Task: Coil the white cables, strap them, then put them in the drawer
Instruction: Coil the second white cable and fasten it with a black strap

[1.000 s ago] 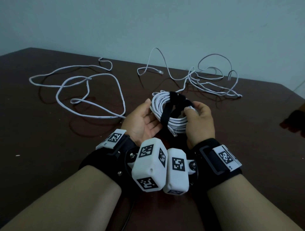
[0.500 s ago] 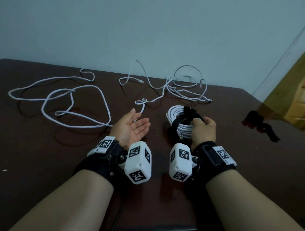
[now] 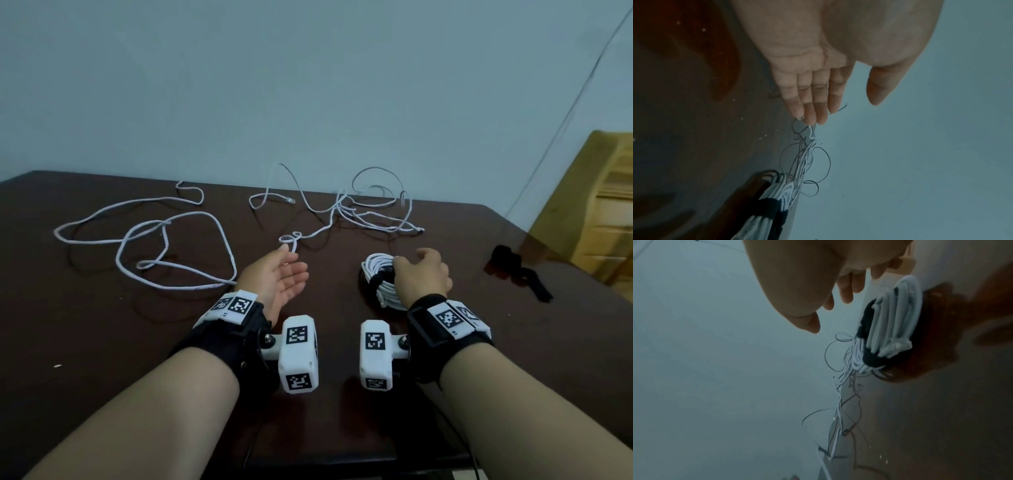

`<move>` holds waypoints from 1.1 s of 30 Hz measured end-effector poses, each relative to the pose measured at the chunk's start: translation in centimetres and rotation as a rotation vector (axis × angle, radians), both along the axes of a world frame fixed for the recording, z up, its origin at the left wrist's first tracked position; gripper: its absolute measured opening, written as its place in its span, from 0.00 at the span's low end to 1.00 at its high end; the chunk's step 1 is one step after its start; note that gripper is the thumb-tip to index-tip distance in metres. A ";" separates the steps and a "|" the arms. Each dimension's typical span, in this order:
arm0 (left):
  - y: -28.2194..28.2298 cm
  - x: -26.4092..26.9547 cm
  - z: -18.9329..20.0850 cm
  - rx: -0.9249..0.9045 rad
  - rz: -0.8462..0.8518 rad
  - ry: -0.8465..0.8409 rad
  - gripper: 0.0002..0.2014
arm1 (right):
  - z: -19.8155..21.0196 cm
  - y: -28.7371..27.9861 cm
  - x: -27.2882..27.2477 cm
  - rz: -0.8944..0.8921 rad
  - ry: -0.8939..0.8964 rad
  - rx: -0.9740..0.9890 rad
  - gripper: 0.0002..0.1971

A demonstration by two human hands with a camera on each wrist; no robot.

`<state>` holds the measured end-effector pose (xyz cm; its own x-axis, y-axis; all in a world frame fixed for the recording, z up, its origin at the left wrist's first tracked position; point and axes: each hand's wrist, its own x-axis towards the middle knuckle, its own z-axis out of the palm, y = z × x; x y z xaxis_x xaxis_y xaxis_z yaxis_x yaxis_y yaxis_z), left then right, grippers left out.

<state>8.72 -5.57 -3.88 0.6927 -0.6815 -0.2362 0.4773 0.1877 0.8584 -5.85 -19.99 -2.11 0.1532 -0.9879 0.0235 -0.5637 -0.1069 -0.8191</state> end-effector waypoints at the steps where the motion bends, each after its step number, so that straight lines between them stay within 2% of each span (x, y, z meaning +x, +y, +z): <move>1: 0.3 0.1 0.4 0.003 0.005 -0.022 0.14 | 0.1 0.4 0.5 0.031 -0.012 -0.012 0.24; 7: 2.9 1.3 1.6 0.053 0.060 -0.130 0.12 | 0.5 2.7 4.1 0.202 -0.086 -0.033 0.20; 19: 11.7 7.2 1.7 0.111 0.238 -0.170 0.13 | 0.5 9.2 11.8 0.483 -0.060 -0.058 0.11; 27: 17.3 10.9 1.1 0.150 0.364 -0.159 0.12 | 0.3 13.2 17.2 0.729 -0.022 -0.064 0.17; 33: 19.3 12.4 -0.1 0.197 0.445 -0.104 0.16 | -0.9 15.8 20.3 0.920 0.130 0.007 0.27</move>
